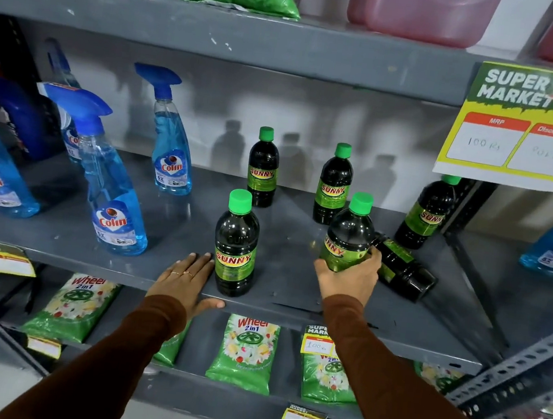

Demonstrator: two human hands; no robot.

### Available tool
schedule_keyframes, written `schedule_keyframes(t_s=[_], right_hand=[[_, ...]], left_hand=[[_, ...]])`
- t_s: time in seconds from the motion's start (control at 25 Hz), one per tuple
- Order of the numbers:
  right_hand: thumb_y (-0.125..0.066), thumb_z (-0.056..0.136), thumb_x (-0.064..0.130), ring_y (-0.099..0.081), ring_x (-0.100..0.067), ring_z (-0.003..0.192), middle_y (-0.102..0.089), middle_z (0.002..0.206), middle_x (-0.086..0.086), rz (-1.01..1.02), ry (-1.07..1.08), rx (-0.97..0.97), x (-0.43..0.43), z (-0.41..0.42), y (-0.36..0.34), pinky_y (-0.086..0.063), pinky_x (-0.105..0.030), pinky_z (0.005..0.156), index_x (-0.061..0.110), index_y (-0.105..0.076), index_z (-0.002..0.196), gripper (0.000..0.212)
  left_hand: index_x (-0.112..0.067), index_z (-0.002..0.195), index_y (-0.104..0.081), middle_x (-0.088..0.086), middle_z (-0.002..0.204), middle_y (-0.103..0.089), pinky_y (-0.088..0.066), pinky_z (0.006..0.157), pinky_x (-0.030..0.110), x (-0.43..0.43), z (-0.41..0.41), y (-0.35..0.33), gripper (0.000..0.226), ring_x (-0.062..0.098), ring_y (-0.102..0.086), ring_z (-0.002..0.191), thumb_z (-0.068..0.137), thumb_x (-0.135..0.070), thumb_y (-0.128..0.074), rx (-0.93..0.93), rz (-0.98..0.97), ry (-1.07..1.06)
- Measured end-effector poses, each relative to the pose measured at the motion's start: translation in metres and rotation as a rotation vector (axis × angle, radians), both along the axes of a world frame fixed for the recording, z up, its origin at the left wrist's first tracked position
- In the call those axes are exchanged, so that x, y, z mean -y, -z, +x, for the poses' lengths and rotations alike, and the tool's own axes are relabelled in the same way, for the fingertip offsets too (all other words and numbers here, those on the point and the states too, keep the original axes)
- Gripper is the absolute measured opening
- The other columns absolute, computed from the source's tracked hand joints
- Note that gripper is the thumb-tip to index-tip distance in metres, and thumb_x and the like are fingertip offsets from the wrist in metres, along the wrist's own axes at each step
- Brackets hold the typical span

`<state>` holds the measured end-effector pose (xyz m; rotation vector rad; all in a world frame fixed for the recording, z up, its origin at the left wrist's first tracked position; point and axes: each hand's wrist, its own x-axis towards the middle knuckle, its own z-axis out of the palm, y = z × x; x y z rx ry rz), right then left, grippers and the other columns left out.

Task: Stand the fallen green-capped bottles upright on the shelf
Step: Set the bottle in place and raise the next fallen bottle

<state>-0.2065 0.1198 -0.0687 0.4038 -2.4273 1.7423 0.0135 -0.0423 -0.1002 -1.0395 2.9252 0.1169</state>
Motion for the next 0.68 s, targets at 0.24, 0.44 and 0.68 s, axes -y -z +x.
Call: schedule_keyframes(t_s=[0.24, 0.44, 0.68], right_hand=[[-0.087, 0.05, 0.021, -0.053, -0.032, 0.108, -0.053, 0.118, -0.018, -0.015, -0.042, 0.077, 0.004, -0.006, -0.001, -0.044, -0.038, 0.097, 0.005, -0.03, 0.125, 0.096], [-0.084, 0.051, 0.02, -0.054, -0.019, 0.084, -0.057, 0.096, -0.003, 0.104, -0.248, 0.153, -0.008, -0.009, -0.007, -0.041, -0.025, 0.08, 0.013, -0.035, 0.115, 0.081], [-0.085, 0.05, 0.02, -0.055, -0.014, 0.082, -0.054, 0.082, 0.012, 0.134, -0.351, 0.151, -0.037, 0.005, -0.006, -0.04, -0.022, 0.078, 0.022, -0.038, 0.103, 0.071]], left_hand=[[-0.02, 0.144, -0.005, -0.001, 0.157, -0.006, -0.006, 0.118, 0.037, -0.007, -0.001, 0.001, 0.138, 0.02, -0.004, 0.144, 0.029, -0.087, 0.029, -0.034, -0.005, -0.071], [-0.018, 0.144, -0.005, 0.0, 0.157, -0.005, -0.005, 0.118, 0.038, -0.007, 0.0, -0.002, 0.127, 0.021, -0.003, 0.144, 0.04, -0.087, 0.021, -0.009, -0.006, -0.101], [-0.014, 0.144, -0.005, 0.003, 0.157, -0.004, -0.003, 0.119, 0.039, -0.015, 0.003, 0.002, 0.089, 0.022, -0.001, 0.144, 0.079, -0.071, -0.025, 0.0, 0.026, -0.103]])
